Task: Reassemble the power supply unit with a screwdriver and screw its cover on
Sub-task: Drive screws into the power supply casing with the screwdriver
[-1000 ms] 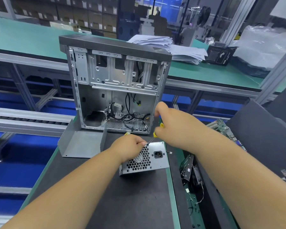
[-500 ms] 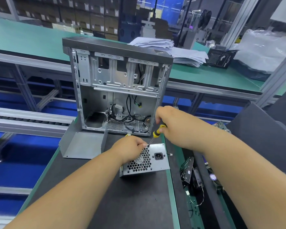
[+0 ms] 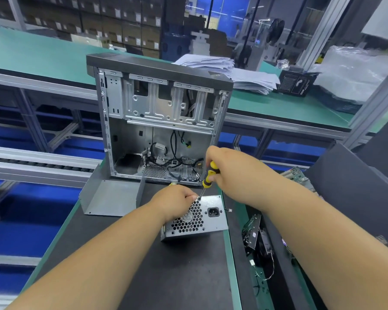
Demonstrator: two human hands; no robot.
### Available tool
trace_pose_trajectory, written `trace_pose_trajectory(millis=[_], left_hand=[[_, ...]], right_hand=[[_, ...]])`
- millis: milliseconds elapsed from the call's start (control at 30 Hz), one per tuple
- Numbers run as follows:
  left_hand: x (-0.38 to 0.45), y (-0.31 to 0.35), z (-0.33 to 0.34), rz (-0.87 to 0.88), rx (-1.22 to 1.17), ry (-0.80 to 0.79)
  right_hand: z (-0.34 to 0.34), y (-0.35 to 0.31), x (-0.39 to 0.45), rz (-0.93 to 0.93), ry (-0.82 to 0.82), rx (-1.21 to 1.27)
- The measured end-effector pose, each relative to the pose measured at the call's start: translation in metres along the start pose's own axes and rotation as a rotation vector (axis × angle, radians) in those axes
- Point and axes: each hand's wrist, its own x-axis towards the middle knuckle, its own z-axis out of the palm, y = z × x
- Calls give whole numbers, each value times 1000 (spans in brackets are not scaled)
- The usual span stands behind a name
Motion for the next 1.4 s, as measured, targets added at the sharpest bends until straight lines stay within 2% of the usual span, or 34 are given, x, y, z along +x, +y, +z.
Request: trace_pose_trajectory(millis=[100, 167, 267, 333, 433, 467, 533, 633, 700, 800, 933, 1033, 1167, 1267, 1333, 1400], left_hand=[[-2, 0, 2, 1, 17, 2], [-3, 0, 3, -3, 24, 10], [-4, 0, 2, 7, 27, 5], [-4, 2, 0, 8, 29, -6], [-4, 2, 0, 6, 12, -16], [-4, 1, 0, 7, 3, -13], [-3, 0, 1, 6, -5, -9], [-3, 0, 2, 3, 15, -3], [-2, 0, 3, 8, 29, -5], [0, -2, 2, 5, 21, -1], [2, -1, -1, 4, 11, -24], [2, -2, -1, -7, 12, -30], [5, -4, 1, -11, 12, -22], [4, -4, 2, -15, 23, -4], [2, -4, 4, -13, 21, 1], [1, -4, 5, -10, 22, 5]], right_hand=[[5, -5, 4, 72, 133, -287], [8, -8, 9, 267, 140, -473], [7, -8, 13, 447, 102, -508], [7, -4, 11, 398, 71, -419], [-1, 0, 3, 124, -52, 3], [-4, 0, 0, 43, -82, 37], [-2, 2, -2, -6, -41, -79], [9, -1, 0, 217, 41, -328], [16, -6, 4, 414, 5, -403], [18, -15, 8, 356, -7, -393], [4, -4, 0, 190, -95, -152], [-3, 7, -2, 99, -70, -190], [-1, 11, -1, 72, -14, -289], [7, 2, 3, 128, 59, -403], [10, -4, 12, 279, 87, -457], [10, -6, 22, 428, 41, -467]])
